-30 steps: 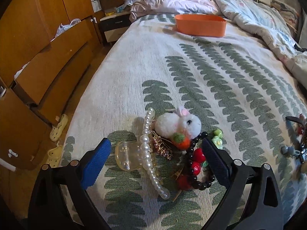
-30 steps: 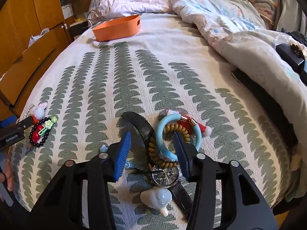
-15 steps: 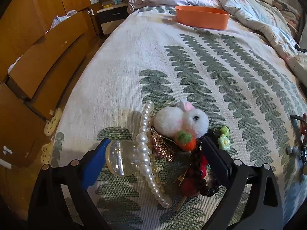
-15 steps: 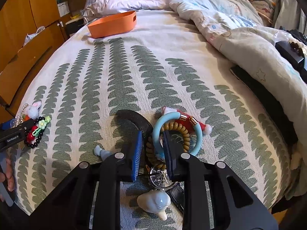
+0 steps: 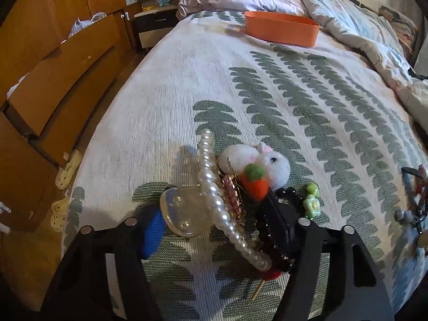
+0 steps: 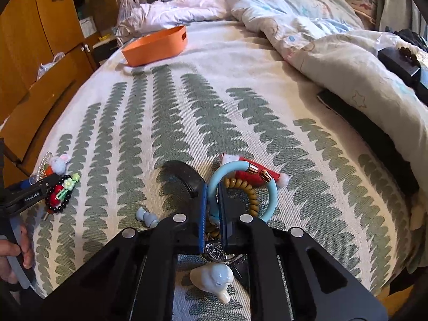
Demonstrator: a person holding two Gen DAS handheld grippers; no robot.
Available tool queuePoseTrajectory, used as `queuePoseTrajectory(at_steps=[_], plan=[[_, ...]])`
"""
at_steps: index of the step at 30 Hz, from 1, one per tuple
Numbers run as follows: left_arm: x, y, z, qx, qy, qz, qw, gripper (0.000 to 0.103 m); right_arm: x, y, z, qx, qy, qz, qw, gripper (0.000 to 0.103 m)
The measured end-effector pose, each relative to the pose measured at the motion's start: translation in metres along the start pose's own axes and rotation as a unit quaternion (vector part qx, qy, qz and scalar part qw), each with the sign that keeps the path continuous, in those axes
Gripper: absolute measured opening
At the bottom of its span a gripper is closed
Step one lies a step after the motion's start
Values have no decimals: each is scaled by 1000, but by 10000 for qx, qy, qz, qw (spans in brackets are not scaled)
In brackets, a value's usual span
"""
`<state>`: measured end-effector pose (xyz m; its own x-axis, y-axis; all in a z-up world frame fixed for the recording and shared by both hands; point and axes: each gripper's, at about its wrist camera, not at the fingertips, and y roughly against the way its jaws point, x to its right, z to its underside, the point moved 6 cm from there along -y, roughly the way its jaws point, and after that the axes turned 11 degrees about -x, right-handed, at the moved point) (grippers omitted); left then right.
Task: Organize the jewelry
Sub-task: 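Grasp the pearl claw clip with left tool while right grasps blue ring bracelet, then carry claw clip and blue bracelet toward the orange basket and open both tools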
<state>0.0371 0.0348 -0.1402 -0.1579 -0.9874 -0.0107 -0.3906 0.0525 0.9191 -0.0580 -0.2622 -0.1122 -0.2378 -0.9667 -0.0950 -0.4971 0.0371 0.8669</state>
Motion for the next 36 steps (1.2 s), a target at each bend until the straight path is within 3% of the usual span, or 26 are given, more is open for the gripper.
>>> queuePoseTrajectory(at_steps=[11,22,30,36], plan=[[-6,10,-4,59,107,237,9996,58,4,18,-2,272,-125,-122,9995,9],[-13,45,-13,624,95,295,9976,58,4,26,-3,379,-158,-188,9990,10],[-7,34,-9,390,-6,218,9990,58,3,22,-1,318,-192,-220,9991,10],[-5,41,-9,508,-80,189,9985,58,2,28,-1,405,-179,-268,9987,9]])
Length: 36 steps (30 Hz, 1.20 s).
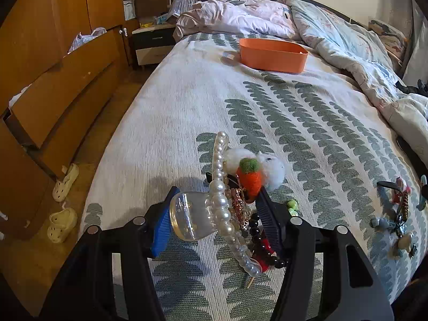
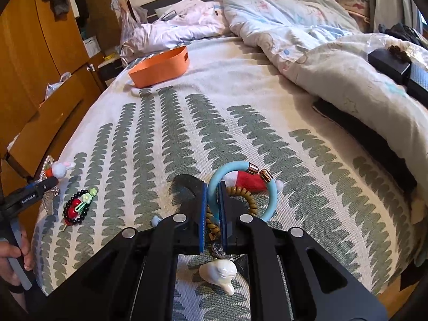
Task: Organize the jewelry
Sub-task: 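Carry claw clip and blue bracelet toward the orange basket and open both tools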
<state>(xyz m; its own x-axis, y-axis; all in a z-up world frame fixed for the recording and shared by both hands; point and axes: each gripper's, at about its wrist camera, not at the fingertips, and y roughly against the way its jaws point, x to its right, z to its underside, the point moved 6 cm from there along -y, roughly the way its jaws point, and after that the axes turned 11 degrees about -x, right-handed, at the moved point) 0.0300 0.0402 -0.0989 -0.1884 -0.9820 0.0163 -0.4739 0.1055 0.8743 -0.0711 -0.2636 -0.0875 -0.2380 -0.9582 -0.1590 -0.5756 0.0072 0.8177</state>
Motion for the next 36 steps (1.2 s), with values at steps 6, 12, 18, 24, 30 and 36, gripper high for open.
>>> queuePoseTrajectory(at_steps=[6,12,18,24,30,36], plan=[[4,-2,5,-180,-92,-54,9998,58,-1,1,1,-17,-43,-87,10000,9],[1,3,9,-235,-82,-71,9997,58,1,6,-3,47,-85,-113,9999,10],[0,11,2,-102,-73,-26,9999,58,-11,13,-14,139,49,-117,9998,10],[0,19,-10,-1,-59,-60,10000,58,-20,18,-34,218,201,-132,9995,10],[8,28,-39,190,-153,-41,9997,58,-32,26,-76,418,395,-176,9982,10],[13,21,-83,345,-248,-145,9990,58,-37,7,-121,388,518,-136,9978,10]])
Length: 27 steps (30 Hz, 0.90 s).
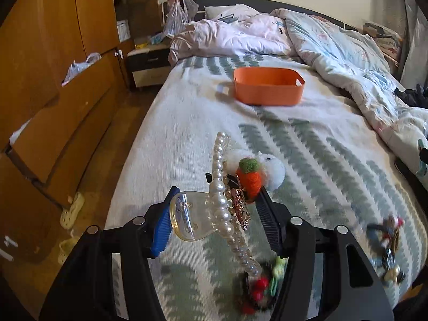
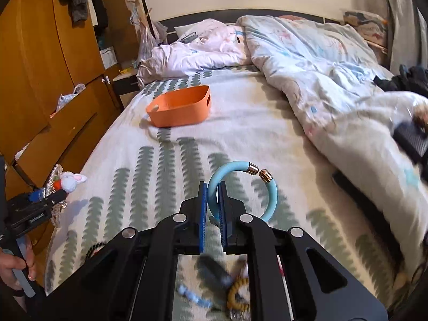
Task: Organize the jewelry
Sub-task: 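Carry claw clip and blue bracelet toward the orange basket and open both tools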
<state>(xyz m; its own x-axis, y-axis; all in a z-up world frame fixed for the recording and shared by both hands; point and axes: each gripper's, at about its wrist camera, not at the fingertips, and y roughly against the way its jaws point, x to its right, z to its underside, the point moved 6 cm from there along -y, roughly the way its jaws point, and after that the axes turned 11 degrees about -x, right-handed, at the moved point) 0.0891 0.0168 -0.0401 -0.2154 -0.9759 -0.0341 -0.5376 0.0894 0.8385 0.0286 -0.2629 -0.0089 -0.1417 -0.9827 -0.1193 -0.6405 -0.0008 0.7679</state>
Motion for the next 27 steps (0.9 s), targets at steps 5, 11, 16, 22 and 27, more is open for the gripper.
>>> queuePoseTrajectory(at_steps=[5,11,16,22,27], plan=[[2,-24,-27,16,36,-104,9999,58,0,-39,-20,-225,75,105,9997,10],[0,-65,-48,-100,121,-273,9995,58,0,-90,-28,-575,194,231,9979,10],[1,-84,-59,-139,141,-291,9994,58,4,-120,-35,-792,235,327,9960,10],[-1,-102,-65,-264,165,-279,9991,59,13,-144,-43,-964,107,322,9948,10],[-1,-108,-66,-206,104,-472,9986,59,20,-158,-45,-1081,22,306,9937,10]])
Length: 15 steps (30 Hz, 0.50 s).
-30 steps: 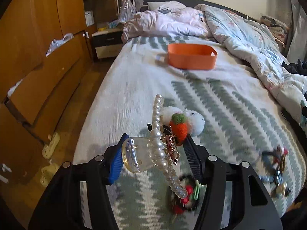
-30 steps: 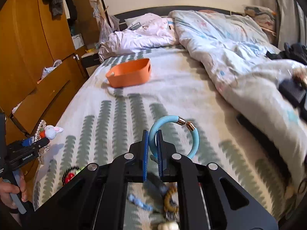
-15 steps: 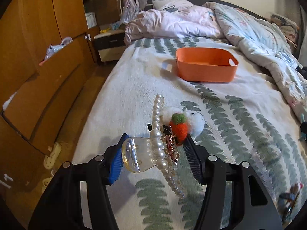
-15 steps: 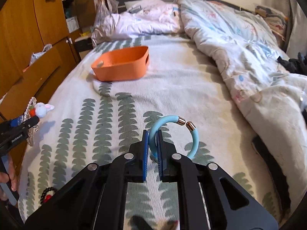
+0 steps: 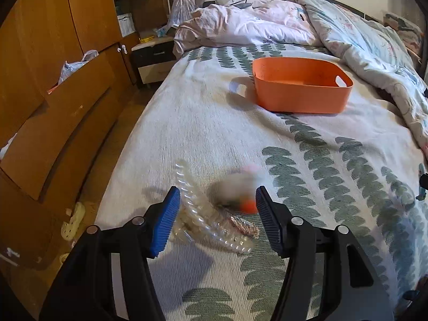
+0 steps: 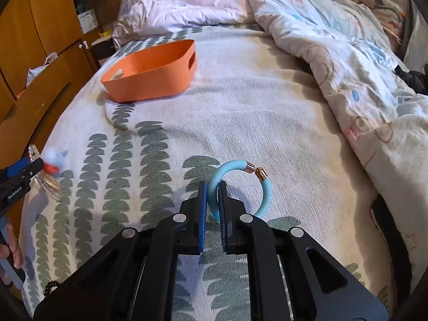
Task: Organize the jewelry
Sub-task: 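Carry claw clip and blue bracelet toward the orange basket and open both tools, then move both open tools back over the remaining piles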
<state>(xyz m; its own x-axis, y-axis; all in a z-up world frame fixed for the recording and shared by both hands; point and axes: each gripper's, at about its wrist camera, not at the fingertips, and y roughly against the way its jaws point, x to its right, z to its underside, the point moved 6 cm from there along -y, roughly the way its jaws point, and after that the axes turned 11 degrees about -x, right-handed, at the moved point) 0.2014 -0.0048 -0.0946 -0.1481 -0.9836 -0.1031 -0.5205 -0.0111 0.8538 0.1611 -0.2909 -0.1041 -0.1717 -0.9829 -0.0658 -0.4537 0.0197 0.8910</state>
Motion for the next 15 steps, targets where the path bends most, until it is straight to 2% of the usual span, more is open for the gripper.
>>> queuePoseTrajectory(at_steps=[10,15], plan=[[-6,10,0,5,127,37,9999,61,2,9,2,20,-36,-76,10000,18],[-9,26,-2,132,232,126,9996,65,5,29,4,253,-132,-208,9994,19]])
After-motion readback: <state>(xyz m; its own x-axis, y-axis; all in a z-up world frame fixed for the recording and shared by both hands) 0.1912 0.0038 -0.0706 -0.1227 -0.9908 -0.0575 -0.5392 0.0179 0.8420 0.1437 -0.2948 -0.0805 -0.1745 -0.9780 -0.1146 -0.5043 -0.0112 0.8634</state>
